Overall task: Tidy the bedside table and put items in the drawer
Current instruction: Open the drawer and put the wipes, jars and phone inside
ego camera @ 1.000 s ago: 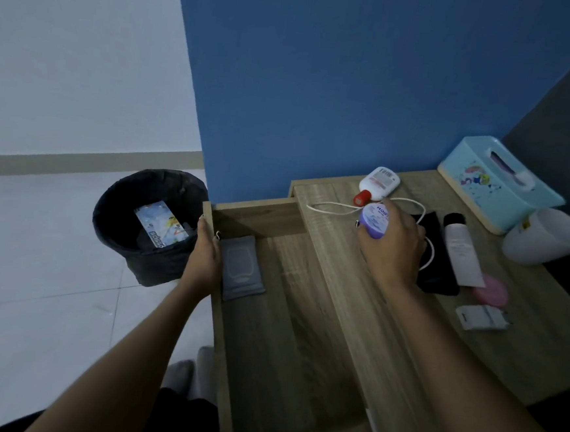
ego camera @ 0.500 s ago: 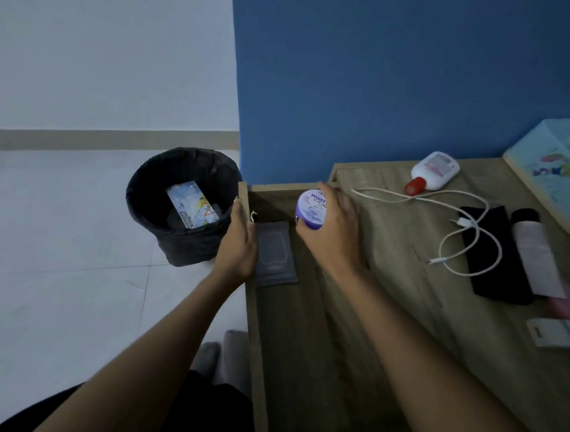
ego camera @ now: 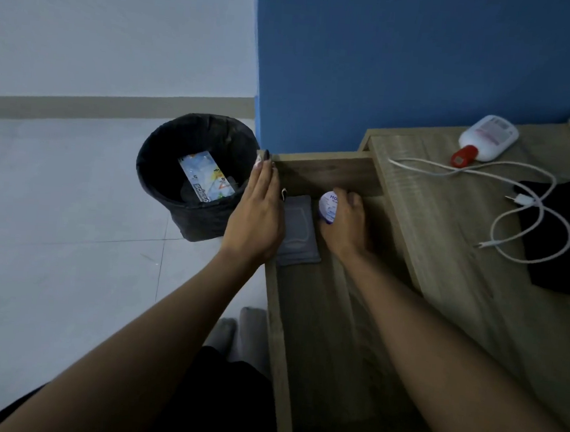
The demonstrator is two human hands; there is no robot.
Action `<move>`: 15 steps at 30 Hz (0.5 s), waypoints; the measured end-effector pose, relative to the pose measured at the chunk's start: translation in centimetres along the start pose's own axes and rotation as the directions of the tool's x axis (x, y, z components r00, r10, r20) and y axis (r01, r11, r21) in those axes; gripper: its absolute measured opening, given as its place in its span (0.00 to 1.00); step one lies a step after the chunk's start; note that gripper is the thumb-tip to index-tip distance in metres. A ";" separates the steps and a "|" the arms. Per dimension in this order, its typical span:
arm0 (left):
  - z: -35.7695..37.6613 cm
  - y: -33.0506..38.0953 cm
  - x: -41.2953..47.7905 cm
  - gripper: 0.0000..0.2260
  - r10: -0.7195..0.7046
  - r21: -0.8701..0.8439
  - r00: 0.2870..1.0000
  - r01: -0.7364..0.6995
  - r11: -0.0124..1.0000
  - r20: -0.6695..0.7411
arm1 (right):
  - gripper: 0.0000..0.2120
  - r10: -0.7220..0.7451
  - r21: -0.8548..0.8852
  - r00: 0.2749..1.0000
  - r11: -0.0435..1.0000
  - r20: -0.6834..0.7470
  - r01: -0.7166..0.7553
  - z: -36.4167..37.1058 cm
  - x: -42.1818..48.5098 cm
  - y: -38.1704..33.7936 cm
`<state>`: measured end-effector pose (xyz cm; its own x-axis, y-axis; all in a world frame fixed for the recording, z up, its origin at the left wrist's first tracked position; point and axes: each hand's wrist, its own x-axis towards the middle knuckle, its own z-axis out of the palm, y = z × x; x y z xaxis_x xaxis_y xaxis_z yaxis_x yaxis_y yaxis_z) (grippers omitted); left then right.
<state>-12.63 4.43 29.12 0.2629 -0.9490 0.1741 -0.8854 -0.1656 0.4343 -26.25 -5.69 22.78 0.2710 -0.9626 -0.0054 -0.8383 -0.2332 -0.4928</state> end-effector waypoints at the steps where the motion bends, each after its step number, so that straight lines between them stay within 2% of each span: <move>1: 0.1 0.0 0.0 0.26 -0.003 -0.015 1.000 0.003 1.000 0.002 | 0.26 -0.003 -0.003 1.000 1.000 0.010 0.003 0.3 -0.1 0.2; 11: 1.1 -0.8 -0.5 0.24 -0.030 -0.077 0.999 0.029 0.997 -0.015 | 0.26 0.030 0.033 0.997 0.999 0.071 -0.032 1.6 -0.7 -0.1; 15: 1.1 -1.2 0.0 0.25 -0.006 -0.050 1.000 0.006 0.999 0.005 | 0.26 -0.025 0.041 0.998 0.999 0.062 0.022 -1.0 -1.2 -2.0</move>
<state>-11.95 4.33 27.62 0.2663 -0.9493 0.1674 -0.8633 -0.1576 0.4794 -25.37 -4.16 24.68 0.3202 -0.9462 -0.0470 -0.8118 -0.2485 -0.5284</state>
